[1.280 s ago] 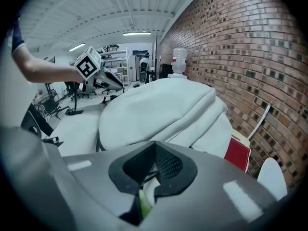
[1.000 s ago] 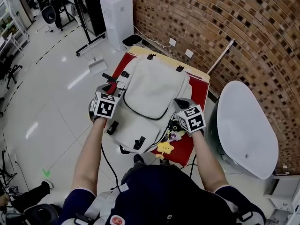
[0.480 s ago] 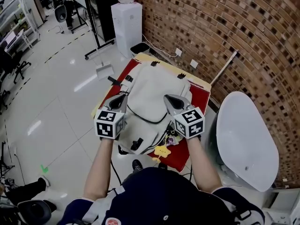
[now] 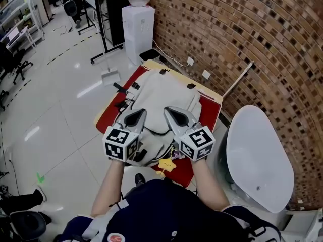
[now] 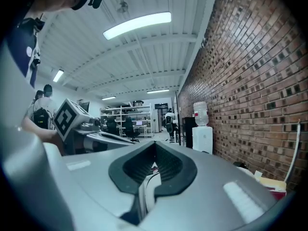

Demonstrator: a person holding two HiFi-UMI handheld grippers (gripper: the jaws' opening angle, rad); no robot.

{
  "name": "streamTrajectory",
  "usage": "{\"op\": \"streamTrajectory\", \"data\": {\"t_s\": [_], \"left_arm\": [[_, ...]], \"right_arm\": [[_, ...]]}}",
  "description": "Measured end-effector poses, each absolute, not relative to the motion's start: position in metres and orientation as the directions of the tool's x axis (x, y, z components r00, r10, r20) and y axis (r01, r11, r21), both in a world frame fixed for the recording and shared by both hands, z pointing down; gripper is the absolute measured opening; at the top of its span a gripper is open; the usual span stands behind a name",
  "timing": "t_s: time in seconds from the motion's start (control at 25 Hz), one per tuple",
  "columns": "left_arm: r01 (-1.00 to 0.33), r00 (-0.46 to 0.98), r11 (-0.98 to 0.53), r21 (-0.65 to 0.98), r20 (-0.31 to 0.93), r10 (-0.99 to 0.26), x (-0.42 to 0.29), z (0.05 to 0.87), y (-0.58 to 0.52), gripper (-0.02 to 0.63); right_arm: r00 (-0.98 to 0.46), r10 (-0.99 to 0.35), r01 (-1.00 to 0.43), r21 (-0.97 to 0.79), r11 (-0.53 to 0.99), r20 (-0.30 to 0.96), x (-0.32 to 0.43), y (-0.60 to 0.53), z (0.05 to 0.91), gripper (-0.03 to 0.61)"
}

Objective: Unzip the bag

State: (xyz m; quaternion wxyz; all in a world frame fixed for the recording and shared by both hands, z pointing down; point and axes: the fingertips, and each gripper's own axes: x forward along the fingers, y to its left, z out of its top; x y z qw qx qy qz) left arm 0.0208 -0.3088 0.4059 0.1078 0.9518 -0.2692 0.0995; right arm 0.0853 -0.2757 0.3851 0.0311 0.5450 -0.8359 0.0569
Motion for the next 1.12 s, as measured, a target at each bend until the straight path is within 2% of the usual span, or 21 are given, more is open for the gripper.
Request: {"op": "streamTrajectory", "data": {"t_s": [1.12], "left_arm": [[-0.53,0.837,-0.836,0.139,0.241,-0.491,0.033,0.402,-0.3,0.002]], "right_arm": [[-0.411,-0.907,-0.911,-0.067,0.406,0.091,0.098,-0.275,0.371,0.005]]}}
